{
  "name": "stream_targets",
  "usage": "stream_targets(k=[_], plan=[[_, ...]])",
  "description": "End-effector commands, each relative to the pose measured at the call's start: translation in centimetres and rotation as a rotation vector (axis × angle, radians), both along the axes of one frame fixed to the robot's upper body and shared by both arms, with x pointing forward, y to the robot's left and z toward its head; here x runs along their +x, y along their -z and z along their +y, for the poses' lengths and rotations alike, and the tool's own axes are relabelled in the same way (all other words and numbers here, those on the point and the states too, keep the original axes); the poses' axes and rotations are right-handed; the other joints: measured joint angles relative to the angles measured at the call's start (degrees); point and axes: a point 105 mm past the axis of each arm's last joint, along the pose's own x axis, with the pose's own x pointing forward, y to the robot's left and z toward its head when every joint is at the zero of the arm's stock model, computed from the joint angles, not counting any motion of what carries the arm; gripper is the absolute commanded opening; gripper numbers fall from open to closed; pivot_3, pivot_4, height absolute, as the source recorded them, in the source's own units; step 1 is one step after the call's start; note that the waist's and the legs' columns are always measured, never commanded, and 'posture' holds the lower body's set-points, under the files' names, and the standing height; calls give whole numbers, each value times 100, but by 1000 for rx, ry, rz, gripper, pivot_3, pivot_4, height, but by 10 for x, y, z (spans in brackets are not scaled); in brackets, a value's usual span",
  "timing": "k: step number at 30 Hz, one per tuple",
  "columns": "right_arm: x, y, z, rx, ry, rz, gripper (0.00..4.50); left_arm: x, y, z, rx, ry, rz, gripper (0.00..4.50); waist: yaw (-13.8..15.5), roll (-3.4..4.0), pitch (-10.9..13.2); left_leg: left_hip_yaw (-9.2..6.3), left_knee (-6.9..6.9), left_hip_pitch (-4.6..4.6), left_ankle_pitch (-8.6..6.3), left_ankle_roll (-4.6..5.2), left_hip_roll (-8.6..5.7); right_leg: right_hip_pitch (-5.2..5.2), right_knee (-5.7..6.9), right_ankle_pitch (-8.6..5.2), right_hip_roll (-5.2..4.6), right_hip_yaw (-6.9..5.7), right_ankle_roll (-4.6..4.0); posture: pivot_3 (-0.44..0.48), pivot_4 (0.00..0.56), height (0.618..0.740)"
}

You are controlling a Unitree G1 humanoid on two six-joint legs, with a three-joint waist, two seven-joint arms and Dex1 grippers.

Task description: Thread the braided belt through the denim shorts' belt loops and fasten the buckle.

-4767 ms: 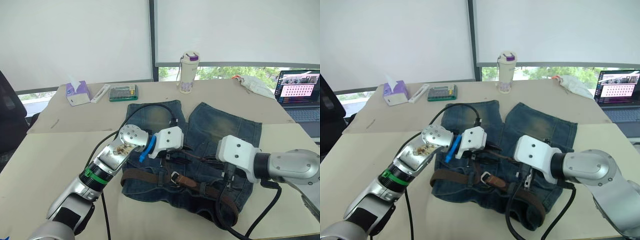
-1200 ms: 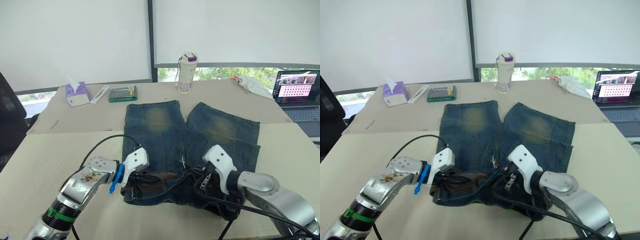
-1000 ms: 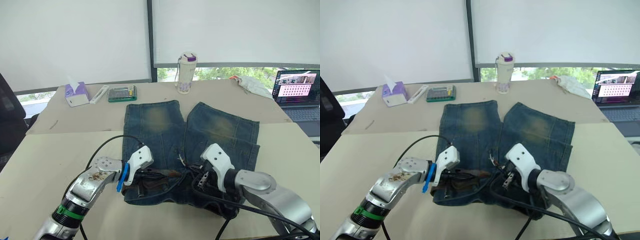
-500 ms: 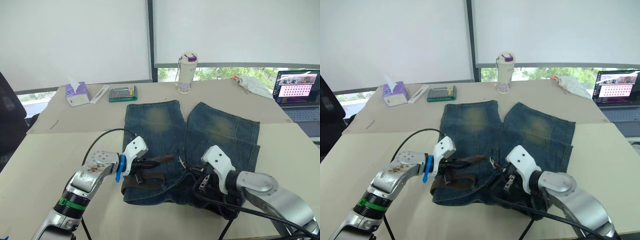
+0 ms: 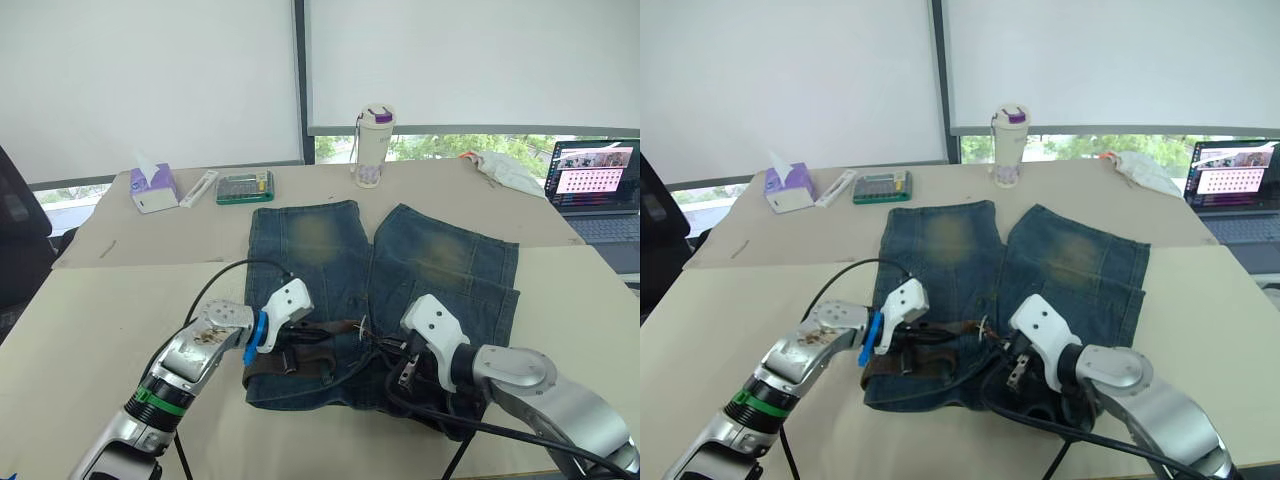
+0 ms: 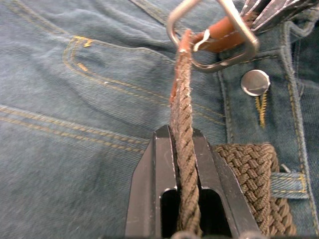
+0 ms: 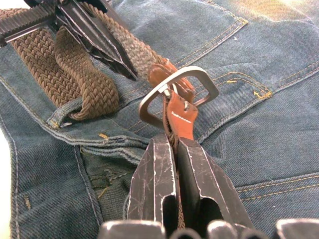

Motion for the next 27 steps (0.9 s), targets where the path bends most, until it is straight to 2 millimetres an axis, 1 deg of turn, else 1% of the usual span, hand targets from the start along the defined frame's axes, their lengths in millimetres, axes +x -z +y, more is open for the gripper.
stream_targets(k=[1,4,7,11,16,19,22,25,27], plan=[[-5,-13,12,25,-65,-62,29,2,-15,-13,-22,51,-62,0,5,0,0,0,0,0,0,0,0,0,0,0,-1,0,0,0,150,740],[-6,-10,14,10,-79,-55,29,2,-18,-22,-33,78,-74,0,5,-1,-1,0,2,0,0,0,-2,1,-1,0,-1,0,0,0,150,740],[-8,-8,15,-5,-90,-48,29,1,-20,-25,-27,109,-107,0,-1,-1,-1,1,2,0,1,-2,-2,0,0,0,2,0,0,0,150,740],[-9,-3,15,-22,-100,-40,29,-1,-19,-23,15,163,-151,0,-12,-1,-1,1,1,1,1,-2,-1,0,-1,0,4,0,0,0,150,740],[-9,-2,16,-24,-106,-43,29,-1,-21,-20,30,191,-153,0,-12,-1,-1,1,2,0,1,-2,-1,0,-1,0,2,0,0,0,150,740],[-9,-2,16,-22,-105,-44,29,6,-25,-18,24,170,-173,0,-11,-1,-1,1,3,0,1,-2,-2,1,0,0,2,-1,0,0,150,740],[-8,-2,16,-13,-92,-48,29,14,-34,-15,-15,117,-197,0,-14,-1,-1,1,3,0,1,-1,-1,0,0,0,3,0,0,0,150,740],[-5,-4,13,7,-54,-56,29,20,-49,-8,-112,37,-169,0,-15,-2,-1,-1,3,0,1,-2,-1,0,1,0,3,-1,0,0,150,740],[-3,-5,12,17,-32,-60,29,19,-54,-1,-151,13,-133,0,-28,-2,-1,-1,3,0,1,-2,0,-2,3,0,3,-1,0,0,150,740]])
